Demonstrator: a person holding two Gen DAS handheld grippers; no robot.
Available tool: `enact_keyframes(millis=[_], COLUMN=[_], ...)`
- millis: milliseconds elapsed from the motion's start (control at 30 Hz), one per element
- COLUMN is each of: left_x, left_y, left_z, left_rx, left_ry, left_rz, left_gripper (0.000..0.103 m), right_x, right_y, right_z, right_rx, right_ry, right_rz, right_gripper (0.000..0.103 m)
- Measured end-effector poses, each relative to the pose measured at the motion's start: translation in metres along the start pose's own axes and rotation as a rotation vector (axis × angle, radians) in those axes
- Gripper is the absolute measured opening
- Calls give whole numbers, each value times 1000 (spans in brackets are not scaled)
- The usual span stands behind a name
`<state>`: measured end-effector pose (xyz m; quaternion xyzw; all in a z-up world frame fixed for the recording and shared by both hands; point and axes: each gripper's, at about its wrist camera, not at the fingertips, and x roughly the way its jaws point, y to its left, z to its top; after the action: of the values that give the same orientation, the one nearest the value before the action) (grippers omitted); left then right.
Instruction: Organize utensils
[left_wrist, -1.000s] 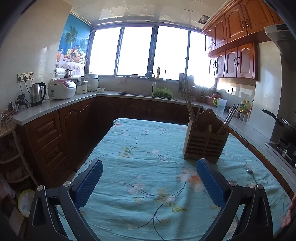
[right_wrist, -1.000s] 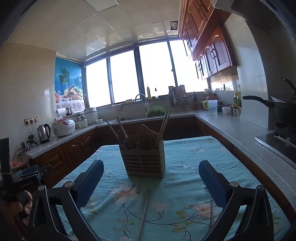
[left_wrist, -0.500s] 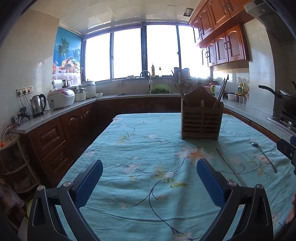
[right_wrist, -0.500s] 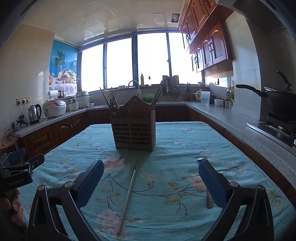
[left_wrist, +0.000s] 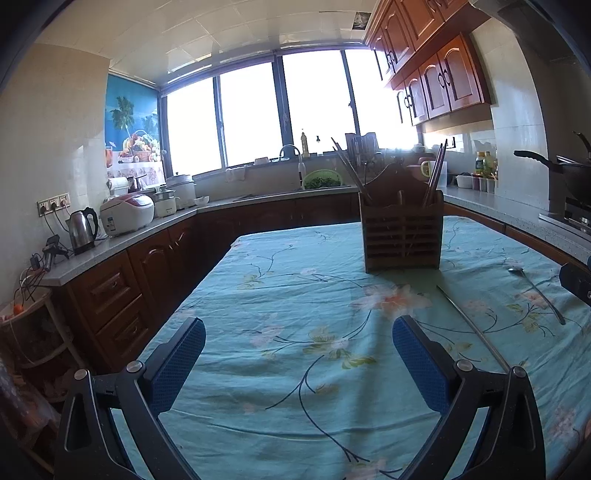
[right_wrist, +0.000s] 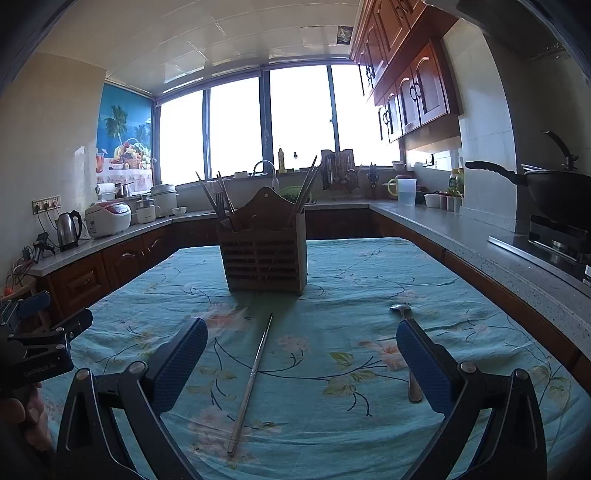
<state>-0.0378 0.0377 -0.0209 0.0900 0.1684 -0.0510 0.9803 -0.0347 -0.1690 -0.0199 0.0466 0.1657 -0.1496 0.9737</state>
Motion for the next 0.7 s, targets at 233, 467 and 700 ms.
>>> enact_keyframes(millis=[233, 467, 700], left_x=[4, 5, 5], left_y=[1, 1, 1], left_z=[0, 0, 0], left_rx=[-3, -4, -8], left_ry=[8, 15, 15], left_rz=[-1, 1, 0], left_gripper=[102, 102, 102], right_x=[0, 2, 3], right_y=[1, 3, 3], right_z=[0, 2, 3], right_rx=[0, -13, -14], right_ry=[1, -3, -5], right_rz=[0, -1, 3], right_gripper=[103, 103, 103])
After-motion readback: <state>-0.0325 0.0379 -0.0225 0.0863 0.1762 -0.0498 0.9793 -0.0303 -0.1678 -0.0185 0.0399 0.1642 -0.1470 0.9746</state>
